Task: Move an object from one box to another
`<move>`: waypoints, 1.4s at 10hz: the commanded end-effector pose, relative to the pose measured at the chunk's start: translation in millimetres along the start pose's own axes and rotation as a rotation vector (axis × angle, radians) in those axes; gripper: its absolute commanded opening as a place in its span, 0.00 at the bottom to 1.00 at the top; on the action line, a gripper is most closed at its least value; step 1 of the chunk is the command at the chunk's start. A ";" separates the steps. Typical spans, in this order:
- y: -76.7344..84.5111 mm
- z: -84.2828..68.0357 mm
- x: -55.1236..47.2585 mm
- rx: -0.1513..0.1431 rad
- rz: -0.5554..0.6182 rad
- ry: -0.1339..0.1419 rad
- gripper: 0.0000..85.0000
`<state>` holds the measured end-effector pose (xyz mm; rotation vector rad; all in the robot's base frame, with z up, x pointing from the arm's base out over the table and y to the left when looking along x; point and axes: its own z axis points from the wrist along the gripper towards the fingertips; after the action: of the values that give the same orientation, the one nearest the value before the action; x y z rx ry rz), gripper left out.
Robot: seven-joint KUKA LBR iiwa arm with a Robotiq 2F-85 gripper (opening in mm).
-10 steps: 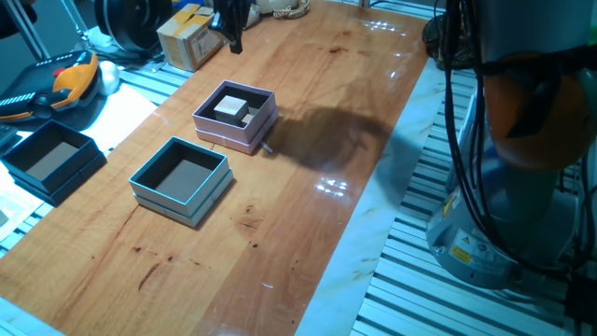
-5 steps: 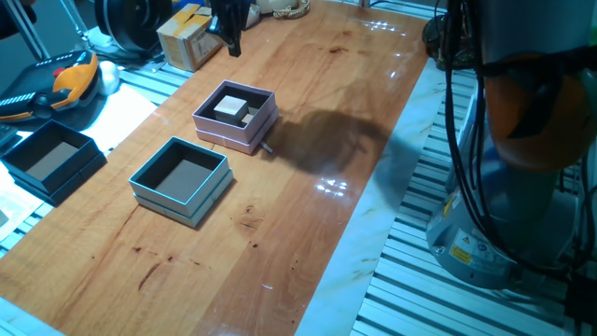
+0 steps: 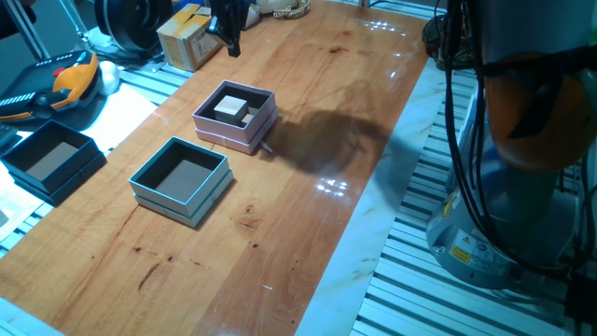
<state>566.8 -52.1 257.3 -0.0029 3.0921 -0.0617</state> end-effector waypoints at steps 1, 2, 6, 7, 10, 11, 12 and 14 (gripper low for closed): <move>-0.3 0.2 0.1 0.026 0.002 -0.007 0.00; -0.3 0.2 0.1 0.009 0.001 -0.019 0.00; -0.3 0.2 0.1 -0.035 0.027 0.037 0.00; -0.3 0.2 0.1 -0.030 0.041 0.038 0.00; 7.6 -3.2 6.3 -0.039 0.046 0.057 0.00; 14.5 -2.8 9.8 -0.034 0.052 0.055 0.00; 24.3 -0.4 13.7 -0.029 0.061 0.054 0.00; 40.0 6.4 23.3 -0.011 0.070 0.044 0.00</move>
<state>543.5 -12.3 248.0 0.1072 3.1334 -0.0408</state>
